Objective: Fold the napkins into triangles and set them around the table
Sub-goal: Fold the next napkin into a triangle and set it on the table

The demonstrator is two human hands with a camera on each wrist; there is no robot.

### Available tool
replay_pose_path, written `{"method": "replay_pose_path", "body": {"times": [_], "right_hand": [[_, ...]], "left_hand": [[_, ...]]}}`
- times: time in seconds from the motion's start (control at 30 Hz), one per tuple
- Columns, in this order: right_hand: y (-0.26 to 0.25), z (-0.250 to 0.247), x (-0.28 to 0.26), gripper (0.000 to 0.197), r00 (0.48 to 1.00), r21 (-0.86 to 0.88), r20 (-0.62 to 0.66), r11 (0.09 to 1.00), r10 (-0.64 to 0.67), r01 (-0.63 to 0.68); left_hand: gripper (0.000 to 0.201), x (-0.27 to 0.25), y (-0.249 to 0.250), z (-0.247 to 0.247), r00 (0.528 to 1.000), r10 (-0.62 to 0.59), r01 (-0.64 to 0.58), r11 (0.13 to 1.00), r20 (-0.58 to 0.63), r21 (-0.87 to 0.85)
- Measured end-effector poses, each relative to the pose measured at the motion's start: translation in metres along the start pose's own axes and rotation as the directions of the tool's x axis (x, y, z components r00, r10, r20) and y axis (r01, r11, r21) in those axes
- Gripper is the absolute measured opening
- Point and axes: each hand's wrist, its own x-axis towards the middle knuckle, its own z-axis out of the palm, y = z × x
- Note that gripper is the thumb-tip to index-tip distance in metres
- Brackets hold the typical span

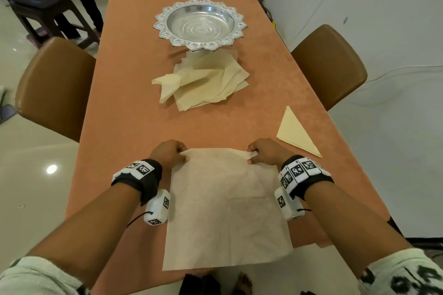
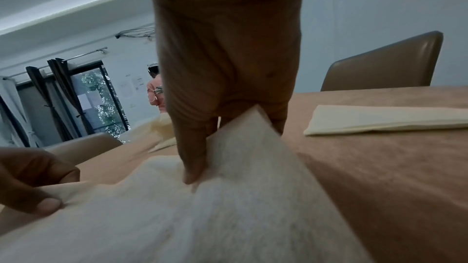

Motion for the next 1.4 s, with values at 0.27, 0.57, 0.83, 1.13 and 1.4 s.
{"method": "replay_pose_path", "body": {"times": [0.27, 0.57, 0.83, 1.13, 1.4], "right_hand": [[-0.007, -0.031, 0.011, 0.024, 0.987, 0.094, -0.161, 0.996, 0.023, -0.008], [-0.024, -0.076, 0.042, 0.021, 0.967, 0.03, -0.253, 0.999, -0.031, 0.04], [-0.047, -0.103, 0.038, 0.012, 0.729, -0.017, -0.682, 0.998, -0.06, 0.067], [-0.026, -0.025, -0.064, 0.018, 0.359, -0.521, -0.73, 0.814, -0.581, 0.257], [0.029, 0.078, -0.106, 0.021, 0.527, -0.555, -0.507, 0.726, -0.682, 0.406]], "left_hand": [[0.019, -0.003, -0.001, -0.035, 0.991, 0.059, -0.062, 0.998, -0.12, -0.017], [0.025, 0.01, 0.001, -0.084, 0.97, 0.062, -0.089, 0.99, -0.234, -0.108], [0.012, 0.014, 0.002, -0.112, 0.846, 0.142, -0.242, 0.961, -0.515, -0.133], [0.029, -0.094, -0.008, -0.064, 0.532, 0.579, -0.415, 0.814, -0.618, 0.406], [0.06, -0.143, -0.055, 0.05, 0.581, 0.701, -0.386, 0.685, -0.414, 0.618]]}}
